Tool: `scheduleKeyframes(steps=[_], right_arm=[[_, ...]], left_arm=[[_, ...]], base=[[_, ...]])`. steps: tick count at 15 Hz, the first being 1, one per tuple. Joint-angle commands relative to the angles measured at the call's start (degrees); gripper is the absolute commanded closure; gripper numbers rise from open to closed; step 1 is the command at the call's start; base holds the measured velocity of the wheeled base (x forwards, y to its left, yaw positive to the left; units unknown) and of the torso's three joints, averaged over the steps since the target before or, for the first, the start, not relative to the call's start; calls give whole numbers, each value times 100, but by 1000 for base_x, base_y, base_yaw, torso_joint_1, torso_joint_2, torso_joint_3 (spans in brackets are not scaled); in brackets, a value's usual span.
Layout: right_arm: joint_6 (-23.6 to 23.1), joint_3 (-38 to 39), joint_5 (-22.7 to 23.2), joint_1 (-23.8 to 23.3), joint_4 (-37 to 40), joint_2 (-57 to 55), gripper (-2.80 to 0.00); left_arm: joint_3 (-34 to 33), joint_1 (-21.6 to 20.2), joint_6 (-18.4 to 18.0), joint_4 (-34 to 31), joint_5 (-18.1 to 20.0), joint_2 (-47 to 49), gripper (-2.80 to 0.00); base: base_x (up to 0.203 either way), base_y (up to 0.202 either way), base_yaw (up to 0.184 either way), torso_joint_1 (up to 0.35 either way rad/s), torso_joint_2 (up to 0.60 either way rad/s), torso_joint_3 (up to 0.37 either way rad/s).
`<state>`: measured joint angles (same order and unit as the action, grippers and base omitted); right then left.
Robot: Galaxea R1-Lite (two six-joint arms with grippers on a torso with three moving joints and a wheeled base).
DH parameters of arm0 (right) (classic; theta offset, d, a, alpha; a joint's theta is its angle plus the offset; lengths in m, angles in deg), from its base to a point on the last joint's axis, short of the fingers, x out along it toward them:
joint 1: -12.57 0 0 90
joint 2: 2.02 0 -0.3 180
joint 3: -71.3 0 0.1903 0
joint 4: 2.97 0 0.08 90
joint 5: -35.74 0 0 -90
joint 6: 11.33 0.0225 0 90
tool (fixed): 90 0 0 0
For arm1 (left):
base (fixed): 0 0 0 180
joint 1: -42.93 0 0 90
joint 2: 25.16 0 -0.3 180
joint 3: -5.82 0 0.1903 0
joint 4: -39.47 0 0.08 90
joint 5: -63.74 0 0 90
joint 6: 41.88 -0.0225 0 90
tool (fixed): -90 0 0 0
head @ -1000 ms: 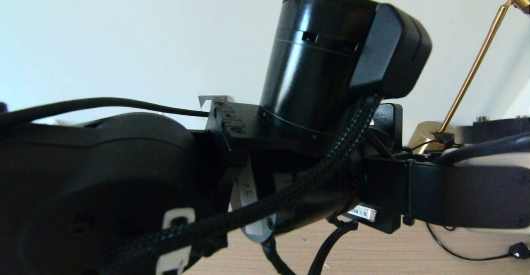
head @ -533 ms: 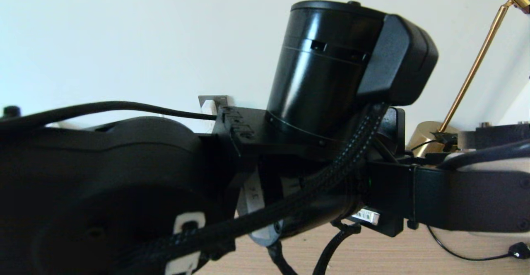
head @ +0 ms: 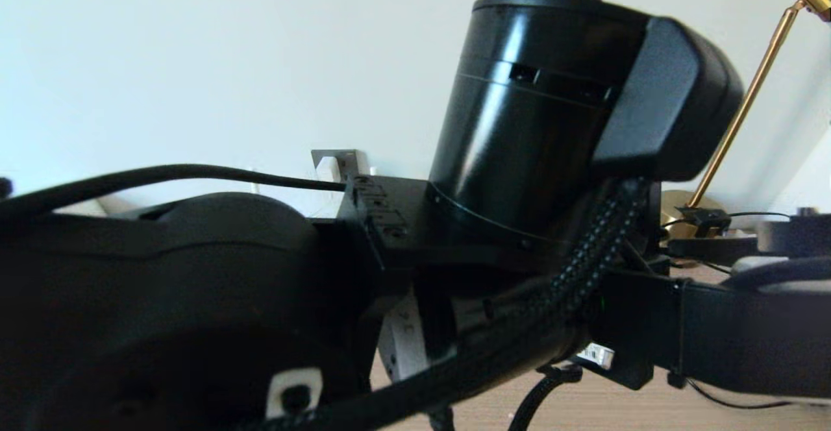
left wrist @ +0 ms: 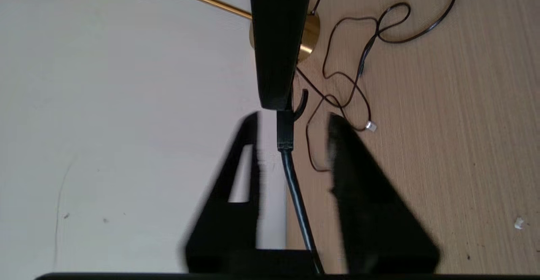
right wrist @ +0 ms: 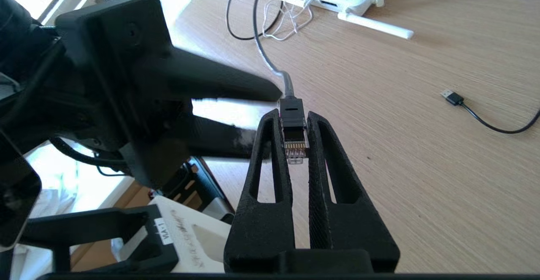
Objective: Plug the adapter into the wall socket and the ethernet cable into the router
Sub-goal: Hand it to the other hand
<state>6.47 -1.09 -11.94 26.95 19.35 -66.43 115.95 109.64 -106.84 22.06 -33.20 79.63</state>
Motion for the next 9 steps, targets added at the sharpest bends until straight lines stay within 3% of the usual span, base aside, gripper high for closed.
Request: scheduleKeyframes(steps=[1, 3, 5, 9], right_arm=[[23, -2, 30, 3, -1, 41, 0], [118, -8, 14, -6, 13, 128, 0], [581, -3, -79, -14, 17, 229, 0], [2735, -35, -142, -8, 17, 413, 0]], left_arm=[[-52, 8, -34, 3, -26, -43, -280], [-108, 9, -59, 71, -27, -77, -280], [-203, 9, -125, 138, -27, -254, -280], [-1177, 11, -648, 1341, 24, -721, -280]], base=[[0, 0, 0, 0, 0, 0], [0, 0, 0, 0, 0, 0], [0, 0, 0, 0, 0, 0], [0, 0, 0, 0, 0, 0]])
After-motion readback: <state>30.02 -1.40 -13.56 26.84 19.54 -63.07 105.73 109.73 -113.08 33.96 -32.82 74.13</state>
